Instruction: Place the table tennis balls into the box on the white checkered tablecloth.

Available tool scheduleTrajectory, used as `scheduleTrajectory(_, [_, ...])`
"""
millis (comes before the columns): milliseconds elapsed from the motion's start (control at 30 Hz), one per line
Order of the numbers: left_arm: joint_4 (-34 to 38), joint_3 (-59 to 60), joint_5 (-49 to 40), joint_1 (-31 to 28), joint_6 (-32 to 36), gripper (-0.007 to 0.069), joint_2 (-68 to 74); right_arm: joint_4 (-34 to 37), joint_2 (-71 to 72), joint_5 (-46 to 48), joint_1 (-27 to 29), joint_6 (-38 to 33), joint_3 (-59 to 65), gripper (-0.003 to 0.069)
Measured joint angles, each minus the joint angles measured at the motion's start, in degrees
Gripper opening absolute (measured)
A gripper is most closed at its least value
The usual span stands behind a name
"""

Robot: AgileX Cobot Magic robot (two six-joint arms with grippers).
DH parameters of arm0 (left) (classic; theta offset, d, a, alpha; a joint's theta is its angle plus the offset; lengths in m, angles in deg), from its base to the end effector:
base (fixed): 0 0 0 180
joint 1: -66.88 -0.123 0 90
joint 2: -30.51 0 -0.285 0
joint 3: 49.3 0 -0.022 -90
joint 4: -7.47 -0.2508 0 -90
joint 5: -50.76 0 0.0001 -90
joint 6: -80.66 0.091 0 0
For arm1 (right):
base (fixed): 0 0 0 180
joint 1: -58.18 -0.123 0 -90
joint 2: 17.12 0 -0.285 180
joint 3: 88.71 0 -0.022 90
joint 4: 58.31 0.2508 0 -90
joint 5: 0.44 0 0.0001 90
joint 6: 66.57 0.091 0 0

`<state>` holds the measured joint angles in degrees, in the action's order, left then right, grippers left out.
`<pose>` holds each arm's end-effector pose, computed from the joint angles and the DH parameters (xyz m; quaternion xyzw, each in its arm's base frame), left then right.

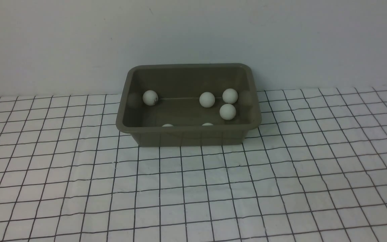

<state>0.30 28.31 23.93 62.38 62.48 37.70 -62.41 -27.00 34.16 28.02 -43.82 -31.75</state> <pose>0.0490 0.0090 0.1700 -0.1326 0.8154 -0.0125 0.5633 0.0280 0.0120 0.2727 -0.0599 0.7713 0.2511 0.5818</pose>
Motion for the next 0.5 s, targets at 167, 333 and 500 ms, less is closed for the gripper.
scheduleTrajectory(167, [5.7, 0.4, 0.8, 0.0, -0.1, -0.0004, 0.0, 0.0, 0.0, 0.1, 0.0, 0.0, 0.0, -0.0018])
scheduleTrajectory(333, [7.2, 0.4, 0.9, 0.0, -0.1, -0.0004, 0.0, 0.0, 0.0, 0.1, 0.0, 0.0, 0.0, -0.0018])
scheduleTrajectory(500, [7.2, 0.4, 0.9, 0.0, -0.1, -0.0004, 0.0, 0.0, 0.0, 0.1, 0.0, 0.0, 0.0, -0.0018])
